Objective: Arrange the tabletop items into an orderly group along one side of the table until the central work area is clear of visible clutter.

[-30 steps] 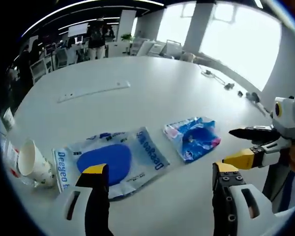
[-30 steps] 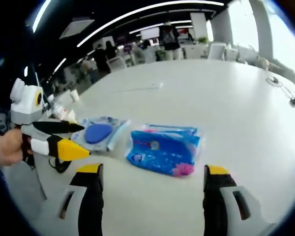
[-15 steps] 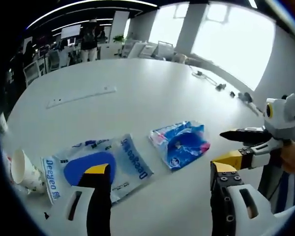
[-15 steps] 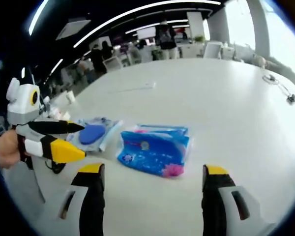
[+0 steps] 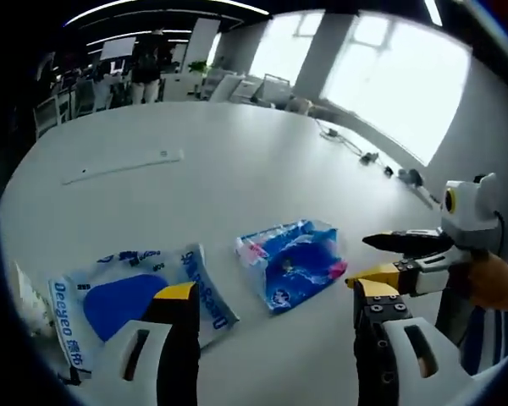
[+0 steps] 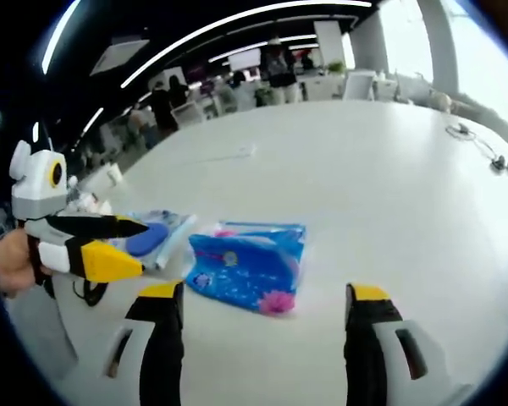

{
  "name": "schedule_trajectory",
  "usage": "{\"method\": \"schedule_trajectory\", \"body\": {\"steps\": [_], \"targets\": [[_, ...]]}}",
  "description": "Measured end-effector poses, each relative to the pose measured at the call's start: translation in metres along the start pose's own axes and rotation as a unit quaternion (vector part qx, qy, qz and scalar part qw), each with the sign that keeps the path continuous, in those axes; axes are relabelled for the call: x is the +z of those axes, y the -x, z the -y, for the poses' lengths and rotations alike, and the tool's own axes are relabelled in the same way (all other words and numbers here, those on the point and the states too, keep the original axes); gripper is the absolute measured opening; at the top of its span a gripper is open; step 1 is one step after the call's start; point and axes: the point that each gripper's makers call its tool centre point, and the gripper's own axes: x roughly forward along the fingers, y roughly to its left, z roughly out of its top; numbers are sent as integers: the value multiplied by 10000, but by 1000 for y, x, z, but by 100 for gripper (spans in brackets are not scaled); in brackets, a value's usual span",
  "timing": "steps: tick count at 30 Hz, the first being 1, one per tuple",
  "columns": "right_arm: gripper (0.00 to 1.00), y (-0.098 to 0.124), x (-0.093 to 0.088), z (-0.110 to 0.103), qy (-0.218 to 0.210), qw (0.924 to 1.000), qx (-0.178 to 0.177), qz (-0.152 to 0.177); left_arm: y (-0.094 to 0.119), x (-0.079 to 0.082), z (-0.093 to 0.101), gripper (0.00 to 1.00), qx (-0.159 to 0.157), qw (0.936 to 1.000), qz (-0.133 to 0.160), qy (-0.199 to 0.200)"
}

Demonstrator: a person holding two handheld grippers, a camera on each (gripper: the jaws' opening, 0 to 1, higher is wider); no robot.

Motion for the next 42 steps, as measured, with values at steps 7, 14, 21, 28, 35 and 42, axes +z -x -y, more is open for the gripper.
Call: {"method": "schedule_trajectory", "body": {"steps": [7,14,21,28,35,42], "targets": [[70,-4,0,8,-123,9999,31,12,-12,-3,5,65,-150,9998,-5,120],[63,-12,3,7,-187,9997,149,40,-20,-2,8,58,-309,9994,0,132],[46,-16,2,3,-236,9990,381,26,-28,-5,0,46,-238,9995,-26,225],[36,-19,0,10,-321,9987,401,20,-33,-11,-3,35,-93,9995,-107,281],[29,-25,-3,12,-423,9981,457,-20,-37,-14,-11,21,36,9993,-148,352],[13,-31,-12,15,-411,9982,403,-172,-41,-15,-16,11,81,9990,-166,395]]}}
